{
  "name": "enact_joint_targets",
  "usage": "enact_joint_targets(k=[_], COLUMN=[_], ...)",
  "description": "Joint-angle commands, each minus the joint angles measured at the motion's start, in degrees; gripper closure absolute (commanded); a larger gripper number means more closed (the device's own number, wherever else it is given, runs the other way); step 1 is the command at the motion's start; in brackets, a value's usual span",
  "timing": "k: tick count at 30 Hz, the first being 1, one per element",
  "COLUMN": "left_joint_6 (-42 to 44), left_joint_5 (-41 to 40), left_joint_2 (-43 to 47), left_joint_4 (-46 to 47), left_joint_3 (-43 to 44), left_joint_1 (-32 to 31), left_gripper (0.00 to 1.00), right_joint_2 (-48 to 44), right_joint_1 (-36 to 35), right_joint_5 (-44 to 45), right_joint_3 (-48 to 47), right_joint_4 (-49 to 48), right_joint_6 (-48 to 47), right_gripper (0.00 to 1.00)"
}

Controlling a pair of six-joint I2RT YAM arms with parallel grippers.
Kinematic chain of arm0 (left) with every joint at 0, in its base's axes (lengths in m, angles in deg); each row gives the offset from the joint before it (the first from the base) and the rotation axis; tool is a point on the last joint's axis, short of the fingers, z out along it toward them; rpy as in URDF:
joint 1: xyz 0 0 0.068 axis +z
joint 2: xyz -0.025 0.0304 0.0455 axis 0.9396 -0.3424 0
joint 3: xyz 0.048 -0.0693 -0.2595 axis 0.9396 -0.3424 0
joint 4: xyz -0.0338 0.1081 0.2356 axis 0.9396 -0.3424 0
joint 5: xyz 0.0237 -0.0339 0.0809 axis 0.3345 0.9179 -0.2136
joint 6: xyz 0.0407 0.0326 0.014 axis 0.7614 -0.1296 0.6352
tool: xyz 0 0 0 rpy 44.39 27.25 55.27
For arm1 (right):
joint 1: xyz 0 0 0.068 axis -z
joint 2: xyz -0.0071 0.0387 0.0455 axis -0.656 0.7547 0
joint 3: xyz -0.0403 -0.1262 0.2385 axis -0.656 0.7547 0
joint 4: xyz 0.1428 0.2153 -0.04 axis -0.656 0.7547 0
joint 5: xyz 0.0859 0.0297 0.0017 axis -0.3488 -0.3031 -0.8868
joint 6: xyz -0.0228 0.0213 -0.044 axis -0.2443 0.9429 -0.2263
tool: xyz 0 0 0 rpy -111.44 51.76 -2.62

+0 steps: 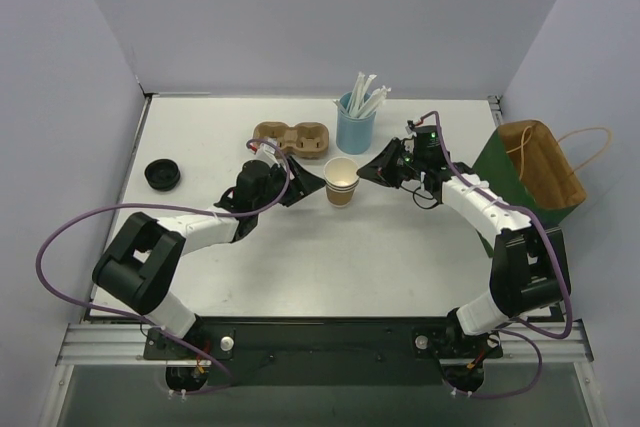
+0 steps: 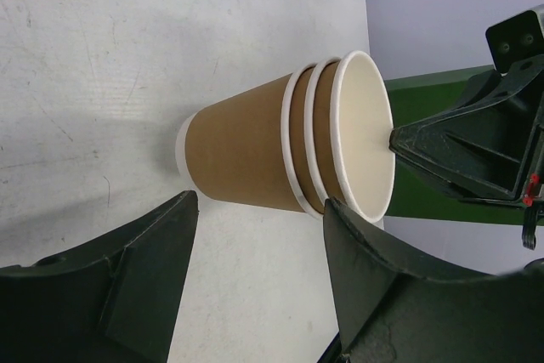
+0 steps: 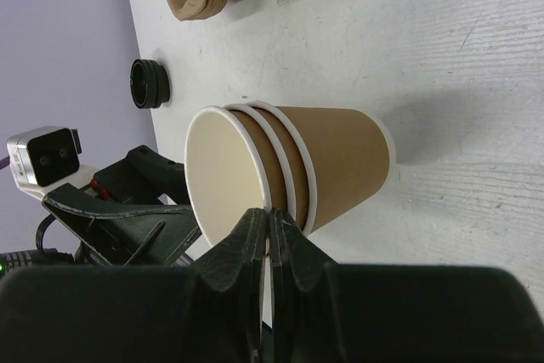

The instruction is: Pack the takeout coffee

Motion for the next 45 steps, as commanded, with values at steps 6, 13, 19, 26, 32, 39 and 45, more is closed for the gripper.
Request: enact_joint_targets(k=[6,13,19,26,32,39,45], left_joint_6=[-0.08,-0.34,-0.87,-2.62,-2.36,-2.71,-3.42], left_joint_5=[0.40,0.66,0.84,1.45,1.54,1.63,1.89], left_joint_2=[0.59,-0.73,-2.31,-3.02,-1.70,-3.10,-4.95], left_joint_4=[3.27,4.14,5.46,10.56,11.09,11.18,12.41], left_joint_3=[0.76,1.11,1.20,-0.29,-0.99,-0.38,-0.38], left_joint_1=[-0.16,-0.16,-0.16,-0.07,-0.07,-0.16,-0.16], left_gripper=[0.30,0.30,0.31,0.31,0.31,0.32,0.34], right_joint_2=[-1.66,-1.75,-1.92,-2.01,-1.75,-2.01,-2.36], right_joint_1=[0.39,0.39,0.39,0.48,0.65,0.65,0.65], right_joint_5=[-1.68,-2.03,-2.29,-2.47,-2.47,-2.56,-3.17], right_joint_3=[-0.60,-0.07,0.98,2.48,2.48,2.39,2.74], right_joint_4=[-2.66,-3.54,-4.59,-5.21,-5.21,-5.30,-5.38], right_joint_6=[1.18,1.71,2.23,1.97,1.97,2.15,2.23], right_gripper=[1.00,1.00,1.00,1.00,1.00,1.00,1.00])
